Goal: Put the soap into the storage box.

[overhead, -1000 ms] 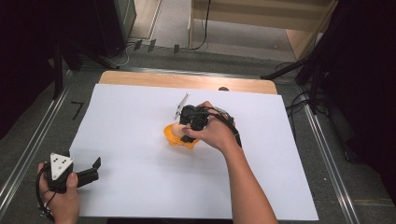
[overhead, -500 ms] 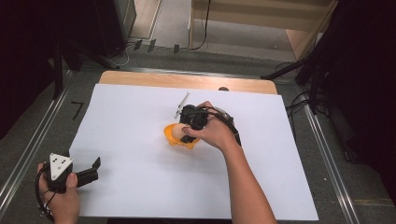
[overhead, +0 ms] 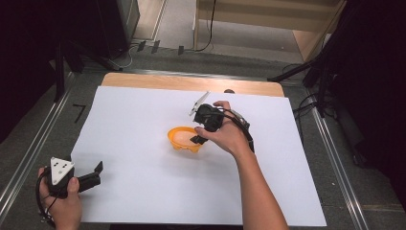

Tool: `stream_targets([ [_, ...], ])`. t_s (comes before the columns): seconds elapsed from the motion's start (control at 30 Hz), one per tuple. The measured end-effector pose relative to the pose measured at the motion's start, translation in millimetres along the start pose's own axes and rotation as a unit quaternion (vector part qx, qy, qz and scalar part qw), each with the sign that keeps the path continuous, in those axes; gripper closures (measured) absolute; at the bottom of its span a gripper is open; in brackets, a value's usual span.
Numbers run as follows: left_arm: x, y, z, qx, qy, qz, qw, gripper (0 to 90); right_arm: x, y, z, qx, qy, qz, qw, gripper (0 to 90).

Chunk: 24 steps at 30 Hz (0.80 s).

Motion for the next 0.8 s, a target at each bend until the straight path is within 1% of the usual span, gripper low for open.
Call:
stream_targets([
  [0.03, 0.0, -0.1, 0.1, 0.0, -0.001, 0.0, 1.0, 0.0, -1.8, -1.7, -2.5, 0.007, -0.005, -0.005, 1.0, 13.0],
  [0.07, 0.0, -0.1, 0.1, 0.0, -0.001, 0.0, 1.0, 0.0, -1.8, -1.7, -2.5, 0.007, -0.005, -0.005, 1.0, 13.0],
  [0.1, -0.1, 0.1, -0.2, 0.0, 0.002, 0.001, 1.0, 0.0, -6.7, -4.2, -7.3, 0.02, -0.02, -0.018, 0.9994, 12.6],
  [0.17, 0.0, 0.0, -0.2, 0.0, 0.002, 0.002, 1.0, 0.0, -11.0, -5.6, -13.5, 0.034, -0.029, -0.02, 0.9988, 9.2],
  [0.2, 0.0, 0.0, -0.2, 0.0, 0.002, 0.002, 1.0, 0.0, -12.5, -5.8, -16.8, 0.044, -0.031, -0.023, 0.9983, 5.2],
  [0.23, 0.1, 0.0, -0.2, 0.0, 0.002, 0.001, 1.0, 0.0, -13.7, -7.4, -20.3, 0.046, -0.034, -0.03, 0.9979, 2.1],
  [0.27, 0.1, 0.1, -0.2, 0.001, 0.003, 0.001, 1.0, 0.0, -13.7, -7.4, -20.3, 0.046, -0.034, -0.03, 0.9979, 2.1],
  [0.3, 0.1, 0.0, -0.2, 0.0, 0.002, 0.001, 1.0, 0.0, -16.7, -9.0, -28.6, 0.057, -0.032, -0.041, 0.997, 0.0],
  [0.33, 0.1, 0.0, -0.2, 0.0, 0.002, 0.001, 1.0, 0.0, -18.7, -9.9, -32.5, 0.061, -0.032, -0.052, 0.9963, 0.0],
  [0.37, 0.0, 0.0, -0.2, 0.0, 0.002, 0.001, 1.0, 0.0, -18.7, -9.9, -32.5, 0.061, -0.032, -0.052, 0.9963, 0.0],
  [0.4, 0.1, -0.1, -0.2, 0.0, 0.002, 0.001, 1.0, 0.0, -20.7, -11.1, -36.1, 0.065, -0.035, -0.062, 0.9953, 0.0],
  [0.43, 0.0, -0.1, -0.1, 0.0, 0.002, 0.001, 1.0, 0.0, -24.3, -10.5, -43.3, 0.075, -0.043, -0.064, 0.9941, 0.0],
  [0.47, 0.0, -0.1, -0.1, 0.0, 0.002, 0.001, 1.0, 0.0, -24.3, -10.5, -43.3, 0.075, -0.043, -0.064, 0.9941, 0.0],
  [0.5, 0.1, -0.1, -0.2, 0.0, 0.002, 0.001, 1.0, 0.0, -27.2, -10.0, -51.2, 0.083, -0.046, -0.066, 0.9933, 0.0],
  [0.53, 0.0, -0.2, -0.2, 0.001, 0.002, 0.001, 1.0, 0.0, -28.6, -9.5, -55.3, 0.088, -0.048, -0.067, 0.9927, 0.0],
  [0.57, 0.0, -0.2, -0.2, 0.001, 0.002, 0.001, 1.0, 0.0, -28.6, -9.5, -55.3, 0.088, -0.048, -0.067, 0.9927, 0.0],
  [0.6, 0.0, -0.2, -0.2, 0.001, 0.002, 0.001, 1.0, 0.0, -31.1, -9.5, -64.1, 0.1, -0.05, -0.068, 0.9913, 0.0],
  [0.63, -0.1, 0.0, -0.2, 0.001, 0.002, 0.001, 1.0, 0.0, -31.1, -9.5, -64.1, 0.1, -0.05, -0.068, 0.9913, 0.0],
  [0.67, -0.1, -0.1, -0.1, 0.001, 0.001, 0.001, 1.0, 0.0, -34.4, -10.1, -72.5, 0.112, -0.058, -0.069, 0.9897, 0.0],
  [0.73, -0.2, -0.2, -0.2, 0.002, 0.002, 0.002, 1.0, 0.0, -37.9, -10.7, -80.4, 0.122, -0.066, -0.071, 0.9877, 0.0],
  [0.77, -0.2, -0.2, -0.2, 0.002, 0.002, 0.002, 1.0, 0.0, -37.9, -10.7, -80.4, 0.122, -0.066, -0.071, 0.9877, 0.0],
  [0.8, -0.2, -0.2, -0.2, 0.002, 0.002, 0.002, 1.0, 0.0, -39.8, -11.2, -84.5, 0.127, -0.071, -0.074, 0.9866, 0.0],
])
Point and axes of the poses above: each handheld gripper's, and its own axes: x roughly forward along the jaws, z roughly out of its top, y roughly to its left, the point moved 8 cm from there along x, roughly forward along the jaws, and after that the axes turned 9 degrees about -y, right-handed, at the moved point
